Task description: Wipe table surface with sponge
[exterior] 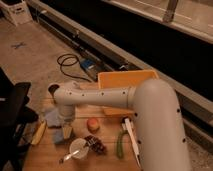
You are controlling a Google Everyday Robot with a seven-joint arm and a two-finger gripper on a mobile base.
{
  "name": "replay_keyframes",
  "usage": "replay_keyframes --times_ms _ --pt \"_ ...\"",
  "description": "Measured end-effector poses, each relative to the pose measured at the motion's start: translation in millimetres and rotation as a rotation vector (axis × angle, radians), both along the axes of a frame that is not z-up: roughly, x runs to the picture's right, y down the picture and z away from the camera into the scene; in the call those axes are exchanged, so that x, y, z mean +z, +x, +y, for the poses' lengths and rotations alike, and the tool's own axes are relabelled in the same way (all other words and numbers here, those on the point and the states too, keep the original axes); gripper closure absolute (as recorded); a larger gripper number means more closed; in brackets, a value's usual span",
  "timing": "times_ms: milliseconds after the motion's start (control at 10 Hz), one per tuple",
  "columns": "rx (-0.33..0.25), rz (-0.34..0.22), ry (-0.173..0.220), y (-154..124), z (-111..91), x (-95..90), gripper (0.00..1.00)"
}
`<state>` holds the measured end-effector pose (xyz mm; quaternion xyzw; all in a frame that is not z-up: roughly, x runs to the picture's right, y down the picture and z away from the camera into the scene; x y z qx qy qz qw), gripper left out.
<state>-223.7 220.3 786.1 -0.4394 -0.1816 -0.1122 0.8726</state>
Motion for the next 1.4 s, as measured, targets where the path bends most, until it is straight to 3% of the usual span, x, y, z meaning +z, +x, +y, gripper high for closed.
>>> replay_keyframes --times_ms 300,600,1000,1200,1400 --pt "-0.058 -0.066 0.003 -45.8 1.7 5.2 1.00" --pt "-0.098 -0.075 -0.022 -57.6 29.3 -13.3 1.00" --pt "-0.072 -0.013 -0.039 -13.2 52.2 -40.2 1.00" --pt "-0.048 0.026 -0.029 8.3 43.0 -40.0 1.00" --pt "-0.041 0.049 -0.017 17.2 22.3 -25.9 1.00"
